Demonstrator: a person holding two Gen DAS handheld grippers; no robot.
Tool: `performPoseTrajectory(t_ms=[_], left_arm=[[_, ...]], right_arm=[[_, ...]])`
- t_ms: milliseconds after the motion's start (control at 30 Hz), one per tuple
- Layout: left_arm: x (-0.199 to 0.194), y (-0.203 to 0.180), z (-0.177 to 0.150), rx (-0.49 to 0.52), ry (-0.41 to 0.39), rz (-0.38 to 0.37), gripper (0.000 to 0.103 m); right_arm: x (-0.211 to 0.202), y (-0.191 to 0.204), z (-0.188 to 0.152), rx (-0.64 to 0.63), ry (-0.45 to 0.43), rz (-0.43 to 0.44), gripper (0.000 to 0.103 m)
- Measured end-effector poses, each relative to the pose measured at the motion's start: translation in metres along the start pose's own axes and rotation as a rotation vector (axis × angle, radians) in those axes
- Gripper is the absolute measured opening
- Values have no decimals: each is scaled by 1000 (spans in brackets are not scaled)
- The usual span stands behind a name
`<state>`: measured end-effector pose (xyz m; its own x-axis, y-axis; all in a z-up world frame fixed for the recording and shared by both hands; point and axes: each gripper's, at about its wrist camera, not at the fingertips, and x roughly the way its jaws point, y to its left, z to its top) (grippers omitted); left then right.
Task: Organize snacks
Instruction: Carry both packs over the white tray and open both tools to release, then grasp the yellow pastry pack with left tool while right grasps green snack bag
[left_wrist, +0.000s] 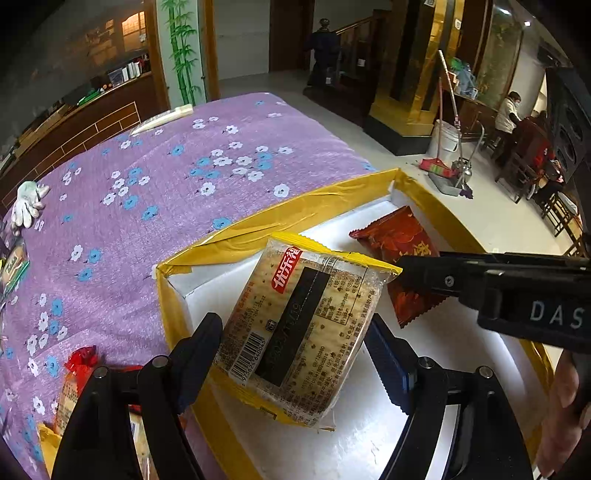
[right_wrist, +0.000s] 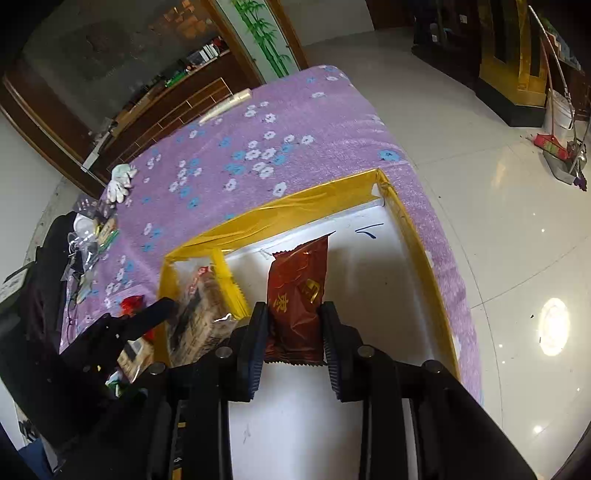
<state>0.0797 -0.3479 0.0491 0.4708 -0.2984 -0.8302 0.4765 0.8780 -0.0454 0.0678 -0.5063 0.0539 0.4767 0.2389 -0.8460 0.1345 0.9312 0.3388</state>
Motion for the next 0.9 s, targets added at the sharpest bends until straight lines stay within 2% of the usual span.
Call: performPoseTrajectory(t_ms=[467, 733, 900], left_arm=[[16, -1, 1, -21, 49, 40, 82], [4, -1, -1, -18, 27, 36, 82], [-17, -2, -7, -14, 2, 26, 82]], right_arm=[[20, -1, 2, -2, 35, -8, 29], [5, -1, -2, -7, 15, -31, 36], [-18, -2, -11, 8, -14, -18, 36]])
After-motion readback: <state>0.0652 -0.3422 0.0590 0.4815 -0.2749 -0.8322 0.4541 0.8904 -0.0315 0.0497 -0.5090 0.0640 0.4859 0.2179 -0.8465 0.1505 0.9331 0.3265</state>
